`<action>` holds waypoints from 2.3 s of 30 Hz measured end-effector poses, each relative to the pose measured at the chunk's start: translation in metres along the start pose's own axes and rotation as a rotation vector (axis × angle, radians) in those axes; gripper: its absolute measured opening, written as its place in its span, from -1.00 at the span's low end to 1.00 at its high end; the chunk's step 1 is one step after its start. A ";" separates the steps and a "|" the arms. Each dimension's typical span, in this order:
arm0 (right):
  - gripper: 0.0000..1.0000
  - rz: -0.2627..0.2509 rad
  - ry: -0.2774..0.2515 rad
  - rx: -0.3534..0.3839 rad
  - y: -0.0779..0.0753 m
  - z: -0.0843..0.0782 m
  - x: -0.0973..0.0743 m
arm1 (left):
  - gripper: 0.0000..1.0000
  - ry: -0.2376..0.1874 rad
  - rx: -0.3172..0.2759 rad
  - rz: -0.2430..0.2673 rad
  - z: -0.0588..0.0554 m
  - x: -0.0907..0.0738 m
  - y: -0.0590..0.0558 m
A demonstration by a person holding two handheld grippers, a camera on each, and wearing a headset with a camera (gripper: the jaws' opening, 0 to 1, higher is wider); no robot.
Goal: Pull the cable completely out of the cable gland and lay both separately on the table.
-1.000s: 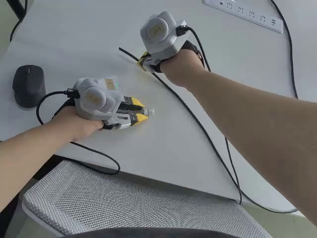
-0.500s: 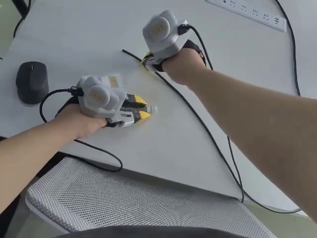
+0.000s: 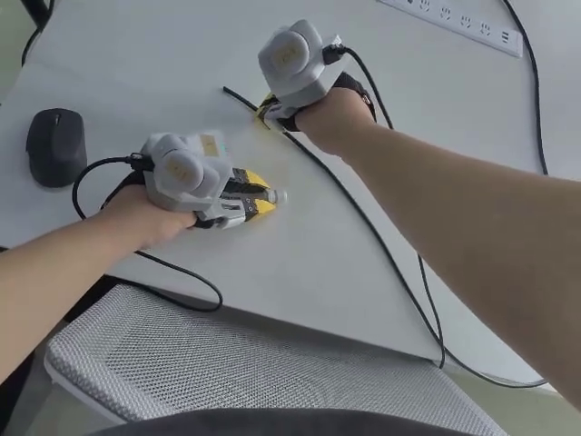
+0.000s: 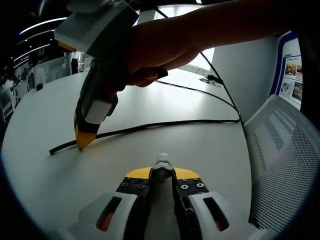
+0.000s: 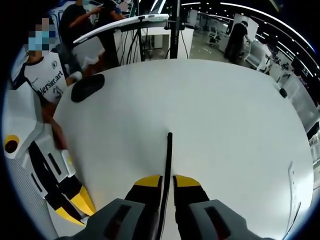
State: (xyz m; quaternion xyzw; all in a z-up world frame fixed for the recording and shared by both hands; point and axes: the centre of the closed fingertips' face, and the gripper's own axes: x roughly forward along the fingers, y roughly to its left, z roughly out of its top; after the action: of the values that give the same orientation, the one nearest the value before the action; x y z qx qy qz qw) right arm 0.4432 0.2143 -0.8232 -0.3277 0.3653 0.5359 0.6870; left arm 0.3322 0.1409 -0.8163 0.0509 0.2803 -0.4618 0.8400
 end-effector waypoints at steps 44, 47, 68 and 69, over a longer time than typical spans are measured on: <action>-0.20 -0.138 -0.323 0.210 -0.032 -0.023 -0.133 | -0.10 -0.010 -0.081 0.135 0.031 -0.033 0.004; -0.16 -0.159 -0.352 0.224 -0.030 -0.030 -0.157 | -0.09 -0.012 -0.084 0.158 0.031 -0.042 0.003; 0.05 -0.297 -0.494 0.385 -0.001 -0.115 -0.284 | 0.07 -0.089 -0.119 0.303 0.062 -0.114 -0.003; 0.06 -0.301 -0.492 0.386 0.005 -0.119 -0.286 | 0.09 -0.093 -0.122 0.311 0.062 -0.120 -0.004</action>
State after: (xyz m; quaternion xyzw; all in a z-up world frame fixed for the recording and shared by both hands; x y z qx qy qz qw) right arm 0.3749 -0.0269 -0.6412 -0.1029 0.2311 0.4126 0.8751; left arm 0.3058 0.2069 -0.7019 0.0213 0.2572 -0.3104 0.9149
